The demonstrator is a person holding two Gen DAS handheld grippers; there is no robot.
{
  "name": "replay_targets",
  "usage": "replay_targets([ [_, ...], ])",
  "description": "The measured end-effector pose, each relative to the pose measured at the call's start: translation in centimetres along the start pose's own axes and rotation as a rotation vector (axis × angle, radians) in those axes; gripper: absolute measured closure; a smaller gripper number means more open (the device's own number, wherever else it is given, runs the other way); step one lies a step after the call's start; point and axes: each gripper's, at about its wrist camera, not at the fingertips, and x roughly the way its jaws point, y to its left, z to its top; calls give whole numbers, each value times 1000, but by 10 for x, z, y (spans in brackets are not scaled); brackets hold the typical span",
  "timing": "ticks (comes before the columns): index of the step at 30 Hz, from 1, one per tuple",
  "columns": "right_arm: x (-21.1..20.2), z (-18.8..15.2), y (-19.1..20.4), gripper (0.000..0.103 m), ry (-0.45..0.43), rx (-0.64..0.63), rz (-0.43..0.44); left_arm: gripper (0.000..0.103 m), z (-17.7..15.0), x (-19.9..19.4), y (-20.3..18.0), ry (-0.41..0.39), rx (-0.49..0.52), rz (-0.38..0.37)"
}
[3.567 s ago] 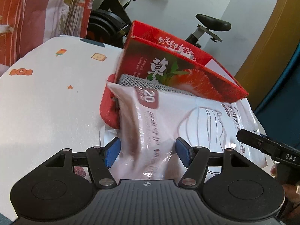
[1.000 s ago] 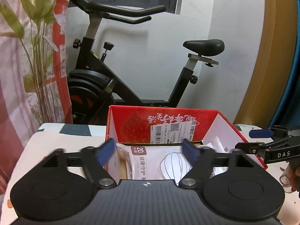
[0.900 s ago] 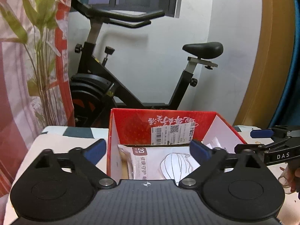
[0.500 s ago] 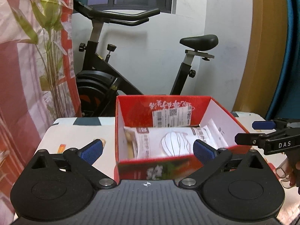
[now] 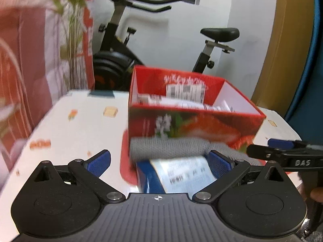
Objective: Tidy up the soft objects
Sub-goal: 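Move both tools to the grey knit cloth and grasp it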
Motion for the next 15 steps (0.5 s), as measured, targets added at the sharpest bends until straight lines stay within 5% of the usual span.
replay_targets([
  [7,0,-42,6,0,37,5,-6,0,-37,5,5,72,-52,-22],
  [15,-11,-53,1,15,-20,5,-23,14,-47,0,18,25,-109,19],
])
